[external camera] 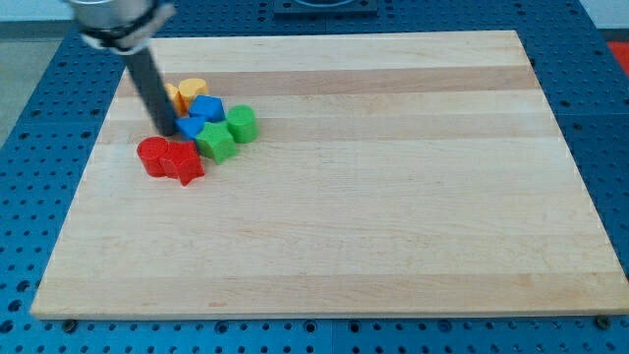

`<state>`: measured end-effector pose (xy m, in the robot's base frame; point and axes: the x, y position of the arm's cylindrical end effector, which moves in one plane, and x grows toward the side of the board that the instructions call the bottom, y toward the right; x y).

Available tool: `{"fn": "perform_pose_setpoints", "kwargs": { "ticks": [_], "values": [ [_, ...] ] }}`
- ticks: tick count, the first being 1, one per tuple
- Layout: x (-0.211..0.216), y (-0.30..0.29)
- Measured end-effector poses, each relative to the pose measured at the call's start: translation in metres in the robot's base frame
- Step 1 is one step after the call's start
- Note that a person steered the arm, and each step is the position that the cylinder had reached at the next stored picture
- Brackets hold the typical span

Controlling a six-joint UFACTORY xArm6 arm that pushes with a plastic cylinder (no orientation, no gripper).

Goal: Slide the yellow blocks at the top left of the cube

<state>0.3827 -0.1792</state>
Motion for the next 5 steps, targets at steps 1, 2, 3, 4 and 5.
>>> {"fn": "perform_pose_setpoints", "kwargs": {
  "ticks": [1,2,3,4,5],
  "values": [
    [0.0,0.052],
    [0.0,0.048],
    [-0.001,-0.009],
    [-0.004,-0.041],
    [-0.011,-0.06]
  ]
}}
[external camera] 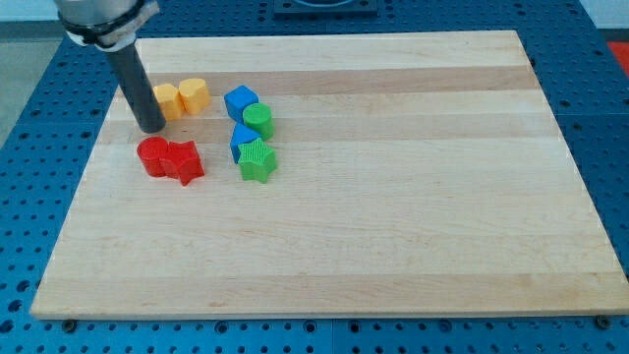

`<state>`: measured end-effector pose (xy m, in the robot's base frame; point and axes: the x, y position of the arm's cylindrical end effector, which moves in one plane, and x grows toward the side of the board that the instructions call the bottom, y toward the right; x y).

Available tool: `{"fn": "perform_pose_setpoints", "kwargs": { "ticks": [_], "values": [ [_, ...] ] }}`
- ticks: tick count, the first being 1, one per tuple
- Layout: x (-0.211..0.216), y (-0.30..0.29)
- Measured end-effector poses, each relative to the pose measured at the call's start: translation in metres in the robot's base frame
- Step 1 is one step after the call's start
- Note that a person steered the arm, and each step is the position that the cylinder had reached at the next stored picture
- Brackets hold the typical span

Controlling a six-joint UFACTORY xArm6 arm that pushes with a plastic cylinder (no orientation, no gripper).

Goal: Slide the yellow blocks at the top left of the cube

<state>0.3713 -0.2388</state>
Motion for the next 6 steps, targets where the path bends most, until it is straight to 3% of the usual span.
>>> {"fn": "perform_pose_setpoints", "kwargs": {
  "ticks": [3,5,6],
  "values": [
    [-0.019,0.002],
    [-0.055,0.058],
    [-0.055,0.059]
  ]
}}
